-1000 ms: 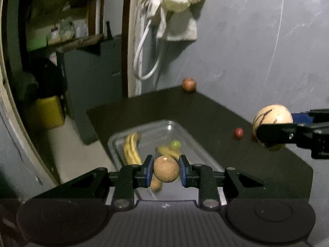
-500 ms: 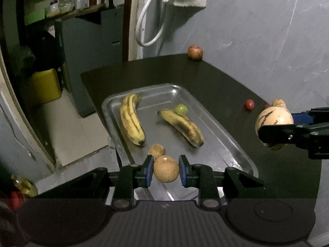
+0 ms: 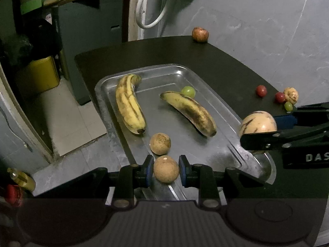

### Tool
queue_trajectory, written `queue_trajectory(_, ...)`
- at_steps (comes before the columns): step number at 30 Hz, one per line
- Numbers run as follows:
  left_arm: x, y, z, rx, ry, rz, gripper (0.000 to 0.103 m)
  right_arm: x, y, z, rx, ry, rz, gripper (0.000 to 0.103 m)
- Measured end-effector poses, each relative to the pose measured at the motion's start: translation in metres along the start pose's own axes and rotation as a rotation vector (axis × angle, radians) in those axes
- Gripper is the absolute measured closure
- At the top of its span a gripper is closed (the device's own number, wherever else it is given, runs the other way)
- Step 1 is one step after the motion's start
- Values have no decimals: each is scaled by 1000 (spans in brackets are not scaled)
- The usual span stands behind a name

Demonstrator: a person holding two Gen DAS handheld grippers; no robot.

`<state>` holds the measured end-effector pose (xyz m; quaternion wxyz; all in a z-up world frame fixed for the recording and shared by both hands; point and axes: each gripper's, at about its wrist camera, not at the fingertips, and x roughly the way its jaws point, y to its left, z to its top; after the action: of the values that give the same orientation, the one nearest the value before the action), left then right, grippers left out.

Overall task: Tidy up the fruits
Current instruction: 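Carry the tan ball in the left gripper over the tray while the right carries the melon, then open the left gripper to drop the tan ball in the tray while the right releases the melon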

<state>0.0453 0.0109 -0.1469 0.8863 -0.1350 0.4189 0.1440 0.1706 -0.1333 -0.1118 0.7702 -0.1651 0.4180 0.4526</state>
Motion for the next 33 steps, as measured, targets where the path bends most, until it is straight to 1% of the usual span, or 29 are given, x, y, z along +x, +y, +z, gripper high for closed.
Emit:
queue_trajectory(5, 9, 0, 2, 2, 12, 1, 75, 19, 0, 3, -27, 30, 0, 50)
queue_trajectory(13, 15, 3, 1, -7, 23, 10, 75, 36, 1, 5, -64, 61, -2, 50)
queue_trajectory(25, 17, 3, 4, -17, 20, 16, 74, 45, 1, 9, -92, 73, -5, 50)
queue_trajectory(33, 16, 3, 4, -21, 19, 21, 74, 45, 0, 9, -88, 76, -7, 49)
